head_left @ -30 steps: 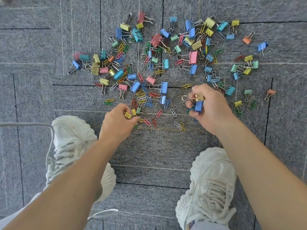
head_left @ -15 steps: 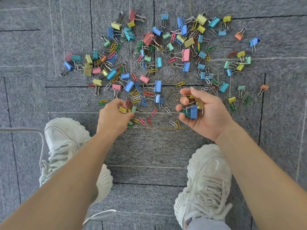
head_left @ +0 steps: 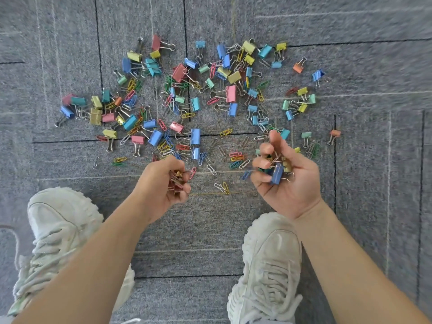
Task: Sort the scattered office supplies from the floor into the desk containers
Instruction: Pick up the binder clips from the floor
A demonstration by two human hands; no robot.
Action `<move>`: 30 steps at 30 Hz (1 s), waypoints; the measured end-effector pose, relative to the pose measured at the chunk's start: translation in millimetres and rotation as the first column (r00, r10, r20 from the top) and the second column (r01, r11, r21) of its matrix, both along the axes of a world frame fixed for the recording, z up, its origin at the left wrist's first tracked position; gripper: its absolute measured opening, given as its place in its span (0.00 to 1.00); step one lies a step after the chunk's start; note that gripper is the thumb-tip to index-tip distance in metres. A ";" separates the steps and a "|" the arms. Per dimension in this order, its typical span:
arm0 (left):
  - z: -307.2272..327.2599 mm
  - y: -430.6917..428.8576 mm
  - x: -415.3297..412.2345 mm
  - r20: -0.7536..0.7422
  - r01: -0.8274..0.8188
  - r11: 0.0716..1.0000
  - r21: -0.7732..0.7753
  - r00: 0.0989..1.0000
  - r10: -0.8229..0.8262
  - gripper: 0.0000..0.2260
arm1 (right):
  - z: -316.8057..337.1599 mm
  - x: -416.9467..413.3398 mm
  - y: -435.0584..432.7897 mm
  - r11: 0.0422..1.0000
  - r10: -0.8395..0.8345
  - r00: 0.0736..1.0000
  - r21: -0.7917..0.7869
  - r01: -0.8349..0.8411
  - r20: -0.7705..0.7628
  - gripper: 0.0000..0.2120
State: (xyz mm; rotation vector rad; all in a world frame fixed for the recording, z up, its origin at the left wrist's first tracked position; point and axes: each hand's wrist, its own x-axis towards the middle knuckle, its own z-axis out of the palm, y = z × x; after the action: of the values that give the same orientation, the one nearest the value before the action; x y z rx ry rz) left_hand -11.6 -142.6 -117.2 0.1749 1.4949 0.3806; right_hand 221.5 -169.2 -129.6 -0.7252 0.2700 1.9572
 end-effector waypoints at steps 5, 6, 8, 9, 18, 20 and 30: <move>4.2 19.5 13.0 0.223 -0.079 0.991 0.109 0.973 0.053 0.10 | 5.7 38.9 9.1 0.999 0.020 0.965 -0.054 -0.006 0.262 0.15; 5.4 23.1 14.7 0.243 -0.121 0.986 0.116 0.966 0.090 0.12 | 7.3 44.2 11.2 0.996 0.056 0.945 -0.081 -0.031 0.323 0.14; 7.6 28.2 15.1 0.248 -0.179 0.977 0.118 0.958 0.146 0.14 | 10.9 53.3 16.3 0.979 0.188 0.836 -0.166 -0.118 0.515 0.13; 8.4 29.4 14.0 0.239 -0.195 0.974 0.112 0.957 0.164 0.14 | 12.2 57.2 18.6 0.955 0.297 0.702 -0.222 -0.198 0.648 0.13; 1.6 22.4 -20.0 -0.101 -0.177 0.984 -0.017 0.980 0.174 0.18 | -4.3 44.3 12.3 0.391 0.496 -0.676 -0.835 -0.387 0.545 0.29; -3.6 18.2 -29.6 -0.272 -0.056 0.998 -0.029 0.961 0.046 0.16 | -11.2 37.8 9.7 0.421 0.486 -0.709 -0.848 -0.322 0.511 0.27; -20.6 -2.0 -51.6 -0.674 0.430 0.903 0.009 0.670 -0.312 0.17 | -8.9 45.8 2.6 0.802 0.473 0.058 -0.403 -0.440 0.879 0.16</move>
State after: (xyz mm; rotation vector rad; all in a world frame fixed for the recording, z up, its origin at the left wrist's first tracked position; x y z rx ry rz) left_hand -63.3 -144.6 -137.9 0.8176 2.0716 0.0980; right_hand 267.3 -166.6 -138.6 -2.1365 -0.8651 1.5874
